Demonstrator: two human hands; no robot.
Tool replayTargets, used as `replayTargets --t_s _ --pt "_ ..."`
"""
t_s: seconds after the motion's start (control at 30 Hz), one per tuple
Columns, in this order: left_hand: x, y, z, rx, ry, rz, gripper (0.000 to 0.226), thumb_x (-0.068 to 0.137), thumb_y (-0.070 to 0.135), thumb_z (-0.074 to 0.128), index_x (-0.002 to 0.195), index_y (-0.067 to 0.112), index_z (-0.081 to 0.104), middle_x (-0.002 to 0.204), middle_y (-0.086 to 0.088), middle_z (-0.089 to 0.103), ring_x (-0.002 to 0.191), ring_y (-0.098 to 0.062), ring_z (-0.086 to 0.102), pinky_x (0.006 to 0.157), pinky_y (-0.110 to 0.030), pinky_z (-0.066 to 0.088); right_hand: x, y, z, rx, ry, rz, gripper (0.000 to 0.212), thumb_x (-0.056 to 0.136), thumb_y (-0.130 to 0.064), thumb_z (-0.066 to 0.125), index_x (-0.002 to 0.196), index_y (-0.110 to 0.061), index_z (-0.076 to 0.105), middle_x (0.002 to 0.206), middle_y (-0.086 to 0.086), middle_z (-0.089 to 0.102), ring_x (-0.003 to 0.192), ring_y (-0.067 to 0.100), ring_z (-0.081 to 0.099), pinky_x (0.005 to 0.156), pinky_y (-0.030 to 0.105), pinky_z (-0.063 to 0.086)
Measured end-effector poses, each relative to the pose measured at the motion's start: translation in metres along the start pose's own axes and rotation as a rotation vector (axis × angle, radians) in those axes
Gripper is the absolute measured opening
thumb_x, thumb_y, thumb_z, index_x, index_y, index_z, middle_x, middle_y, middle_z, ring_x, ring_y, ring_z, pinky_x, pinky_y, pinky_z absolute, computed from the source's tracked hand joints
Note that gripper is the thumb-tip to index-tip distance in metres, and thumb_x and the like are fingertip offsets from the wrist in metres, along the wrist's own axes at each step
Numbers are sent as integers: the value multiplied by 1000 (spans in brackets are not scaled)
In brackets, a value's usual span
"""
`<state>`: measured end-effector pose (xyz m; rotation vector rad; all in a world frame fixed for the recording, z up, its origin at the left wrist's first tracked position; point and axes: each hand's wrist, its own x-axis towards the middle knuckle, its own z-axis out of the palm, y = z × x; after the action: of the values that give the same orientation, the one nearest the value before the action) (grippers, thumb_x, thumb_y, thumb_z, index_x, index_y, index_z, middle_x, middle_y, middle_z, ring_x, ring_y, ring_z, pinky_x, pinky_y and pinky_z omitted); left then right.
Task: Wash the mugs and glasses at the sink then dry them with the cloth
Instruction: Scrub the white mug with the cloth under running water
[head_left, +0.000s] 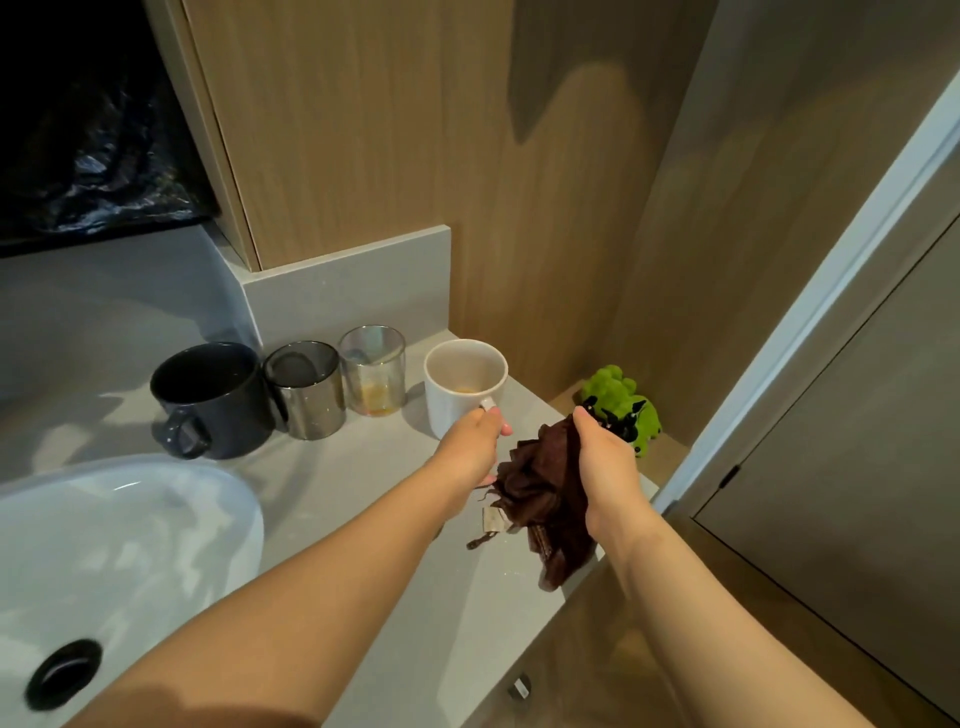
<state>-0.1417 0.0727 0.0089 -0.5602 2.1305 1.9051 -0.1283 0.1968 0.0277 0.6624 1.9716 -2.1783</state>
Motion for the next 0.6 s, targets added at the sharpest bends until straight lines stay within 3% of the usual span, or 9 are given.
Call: replayTargets --t_s 0.07,0.13,0.27,0.4,0.53,0.6 --pt "-2 -11 -16 -52 79 33 27 98 26 34 77 19 49 78 -4 45 73 -18 44 74 -34 45 -4 2 5 18 -47 5 29 96 -35 50 78 -17 64 81 2 70 78 18 66 69 29 50" --pt "-8 -17 -37 -163 146 51 27 98 21 36 73 17 45 73 -5 44 65 -17 41 67 -32 42 -10 4 14 8 -90 12 32 96 -35 50 79 -13 65 70 4 71 68 19 68 62 27 50" --pt "-36 -24 -83 -246 171 38 31 100 23 38 69 16 41 65 -6 51 58 -17 46 58 -26 41 -24 8 42 -56 -181 35 37 96 -37 49 83 -8 68 79 13 73 71 25 70 68 31 54" --pt "-83 -39 -128 -205 205 -4 31 100 23 39 71 13 42 77 -15 59 66 -23 50 61 -27 46 -46 13 77 -100 -312 63 40 95 -41 49 95 -6 71 90 14 74 83 29 71 79 38 57" --pt "-125 -56 -179 -185 316 -4 31 99 20 38 70 10 43 80 -21 63 70 -28 54 65 -31 47 -68 23 115 -115 -449 82 37 96 -40 49 92 -9 70 85 11 74 71 23 71 62 31 57" --pt "-139 -68 -204 -174 403 -22 35 99 23 38 67 10 44 80 -20 67 68 -27 58 68 -33 49 -80 31 138 -121 -508 98 37 95 -42 50 92 -11 70 81 7 75 72 24 72 62 30 56"
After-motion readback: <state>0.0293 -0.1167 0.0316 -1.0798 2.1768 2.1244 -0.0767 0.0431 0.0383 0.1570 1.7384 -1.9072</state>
